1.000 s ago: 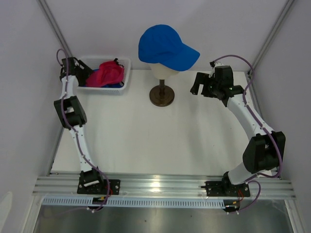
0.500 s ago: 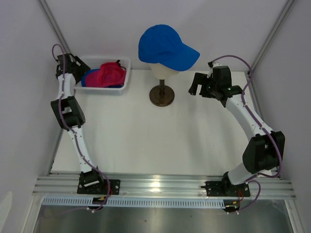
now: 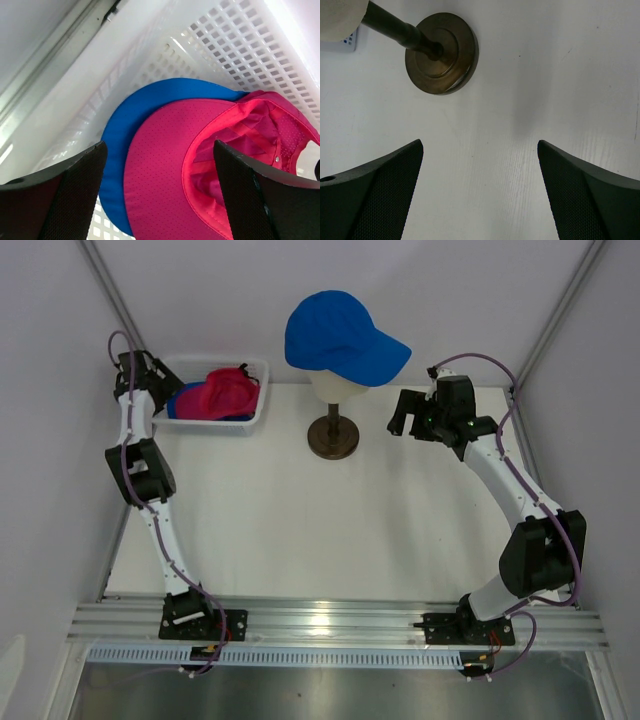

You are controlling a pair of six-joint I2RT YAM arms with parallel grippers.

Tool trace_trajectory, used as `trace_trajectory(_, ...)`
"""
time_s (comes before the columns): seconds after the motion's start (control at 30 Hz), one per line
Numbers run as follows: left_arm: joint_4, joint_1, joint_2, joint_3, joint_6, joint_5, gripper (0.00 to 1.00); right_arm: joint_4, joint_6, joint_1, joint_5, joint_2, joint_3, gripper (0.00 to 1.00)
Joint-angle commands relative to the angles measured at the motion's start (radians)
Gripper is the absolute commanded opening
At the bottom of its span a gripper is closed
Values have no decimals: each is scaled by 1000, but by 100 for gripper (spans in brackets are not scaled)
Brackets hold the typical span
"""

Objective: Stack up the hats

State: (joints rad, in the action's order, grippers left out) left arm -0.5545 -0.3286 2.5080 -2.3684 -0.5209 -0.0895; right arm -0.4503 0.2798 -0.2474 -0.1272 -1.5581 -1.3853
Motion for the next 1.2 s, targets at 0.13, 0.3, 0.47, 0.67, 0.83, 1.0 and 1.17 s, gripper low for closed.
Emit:
trace_trajectory(0.13, -38, -33, 74, -163, 19, -61, 94, 35, 10, -6, 3, 1, -18, 100)
trace_trajectory(0.3, -44, -33, 92, -114, -40, -191, 93, 27, 9, -9, -5, -26, -46, 100)
trace_trajectory(0.47, -53, -20, 118, -114, -82, -253, 91, 13, -5, -13, -3, -36, -58, 100)
trace_trajectory(0.67, -26, -6, 121, -106, -91, -283, 86, 10, -4, -12, 4, -22, -41, 100)
trace_trajectory(0.83, 10, -4, 127, -91, -120, -322, 67, 10, -2, -12, 6, -22, -40, 99)
trace_trajectory(1.0, 41, 3, 129, -91, -131, -328, 55, 9, -7, -12, 12, -17, -41, 99)
trace_trajectory(1.17, 100, 16, 121, -65, -143, -346, 37, 10, -7, -12, 15, -20, -43, 99)
